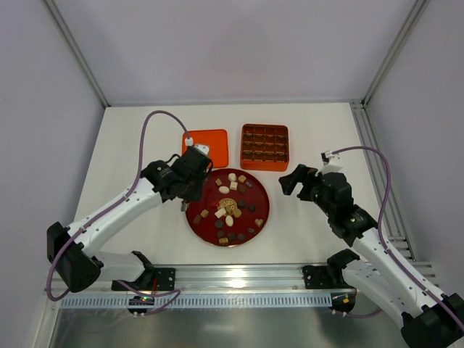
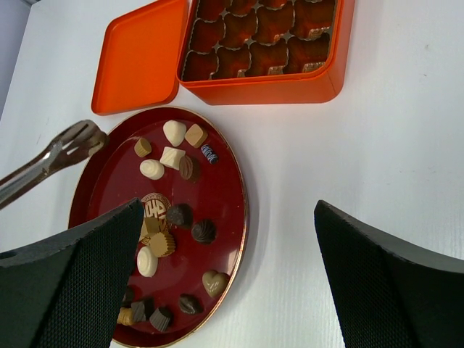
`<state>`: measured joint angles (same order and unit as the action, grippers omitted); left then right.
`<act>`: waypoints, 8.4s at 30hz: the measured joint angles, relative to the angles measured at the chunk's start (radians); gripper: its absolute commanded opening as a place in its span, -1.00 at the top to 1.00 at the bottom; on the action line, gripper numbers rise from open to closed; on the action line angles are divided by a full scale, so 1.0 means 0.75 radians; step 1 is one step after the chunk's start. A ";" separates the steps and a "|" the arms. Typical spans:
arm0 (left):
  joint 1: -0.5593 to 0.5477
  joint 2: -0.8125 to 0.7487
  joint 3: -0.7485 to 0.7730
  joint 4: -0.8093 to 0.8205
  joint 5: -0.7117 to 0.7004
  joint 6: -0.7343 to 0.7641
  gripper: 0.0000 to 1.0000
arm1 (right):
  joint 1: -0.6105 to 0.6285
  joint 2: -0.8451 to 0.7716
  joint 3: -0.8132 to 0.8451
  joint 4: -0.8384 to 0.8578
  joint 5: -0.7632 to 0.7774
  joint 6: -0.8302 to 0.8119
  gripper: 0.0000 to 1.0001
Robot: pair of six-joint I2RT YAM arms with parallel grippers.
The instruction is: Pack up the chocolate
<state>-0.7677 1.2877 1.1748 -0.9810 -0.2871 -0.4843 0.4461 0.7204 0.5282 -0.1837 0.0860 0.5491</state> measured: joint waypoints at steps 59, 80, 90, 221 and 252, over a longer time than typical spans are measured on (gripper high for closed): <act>0.047 1.215 1.212 0.295 0.115 0.200 0.44 | 0.000 -0.184 0.054 -0.217 0.093 -0.032 -0.99; 0.060 1.211 1.239 0.290 0.098 0.232 0.20 | 0.000 -0.184 0.054 -0.217 0.093 -0.032 -0.99; 0.061 0.904 1.064 0.256 0.141 0.211 0.21 | 0.000 -0.109 0.054 -0.177 0.091 -0.032 -0.99; -0.018 1.275 1.336 0.340 0.063 0.353 0.42 | 0.000 -0.242 0.115 -0.351 0.156 -0.037 -0.99; -0.018 1.189 1.333 0.285 0.099 0.331 0.17 | 0.000 -0.226 0.094 -0.313 0.151 -0.035 -1.00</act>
<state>-0.7811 2.1792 2.1746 -0.7670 -0.2127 -0.2359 0.4461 0.5507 0.5983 -0.4183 0.1989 0.5228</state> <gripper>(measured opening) 0.403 0.996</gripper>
